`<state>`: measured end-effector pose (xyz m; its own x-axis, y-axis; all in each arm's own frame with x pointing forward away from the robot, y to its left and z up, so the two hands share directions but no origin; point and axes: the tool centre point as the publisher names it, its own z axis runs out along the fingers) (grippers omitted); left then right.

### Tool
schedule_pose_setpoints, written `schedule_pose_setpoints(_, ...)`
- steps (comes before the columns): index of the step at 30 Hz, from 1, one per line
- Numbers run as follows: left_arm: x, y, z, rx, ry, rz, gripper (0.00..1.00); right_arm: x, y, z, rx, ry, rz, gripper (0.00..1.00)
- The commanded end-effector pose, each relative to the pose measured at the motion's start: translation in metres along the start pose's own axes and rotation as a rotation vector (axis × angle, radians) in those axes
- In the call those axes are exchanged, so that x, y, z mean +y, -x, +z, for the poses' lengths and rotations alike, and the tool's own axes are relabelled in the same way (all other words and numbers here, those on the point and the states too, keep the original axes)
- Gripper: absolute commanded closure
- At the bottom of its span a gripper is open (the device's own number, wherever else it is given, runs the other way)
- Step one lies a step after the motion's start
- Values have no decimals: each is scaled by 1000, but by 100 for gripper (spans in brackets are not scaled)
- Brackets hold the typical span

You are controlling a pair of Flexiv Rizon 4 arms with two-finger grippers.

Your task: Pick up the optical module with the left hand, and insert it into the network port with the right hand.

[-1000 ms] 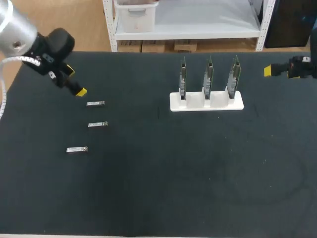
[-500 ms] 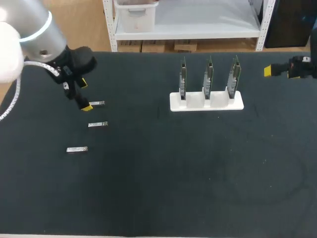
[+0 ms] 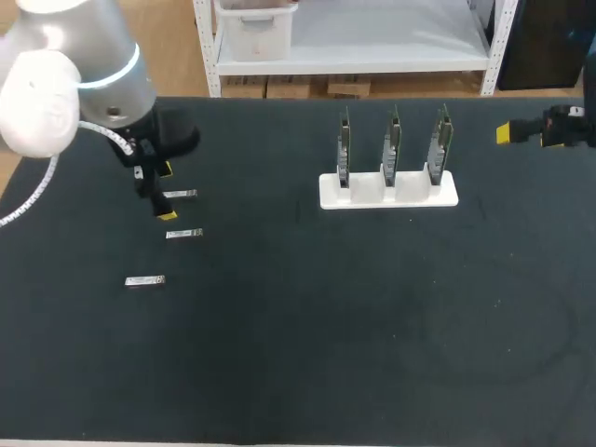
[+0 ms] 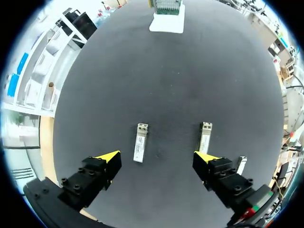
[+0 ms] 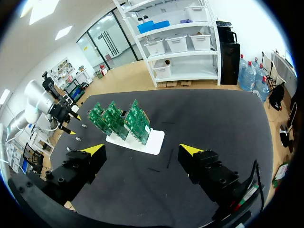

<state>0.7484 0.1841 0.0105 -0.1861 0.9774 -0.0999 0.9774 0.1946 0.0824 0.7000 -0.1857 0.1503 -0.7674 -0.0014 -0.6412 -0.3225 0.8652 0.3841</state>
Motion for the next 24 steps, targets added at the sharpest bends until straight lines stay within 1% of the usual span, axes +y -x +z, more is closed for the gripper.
schedule_pose_setpoints(1, 11, 4, 8, 21, -20, 10, 0, 1, 0, 0, -1, -3, 1, 0)
schedule_pose_setpoints(14, 22, 2, 19, 55, -32, 33, 0, 1, 0, 0, -1, -3, 1, 0)
schedule_pose_setpoints(18, 22, -2, 21, 54, -33, 57, 0, 1, 0, 0, -1, -3, 1, 0)
schedule_pose_setpoints(20, 22, -5, 23, 70, -30, 65, 0, 1, 0, 0, -1, -3, 1, 0)
schedule_pose_setpoints(24, 23, -9, 26, 74, -17, 54, 0, 1, 0, 0, -1, -3, 1, 0)
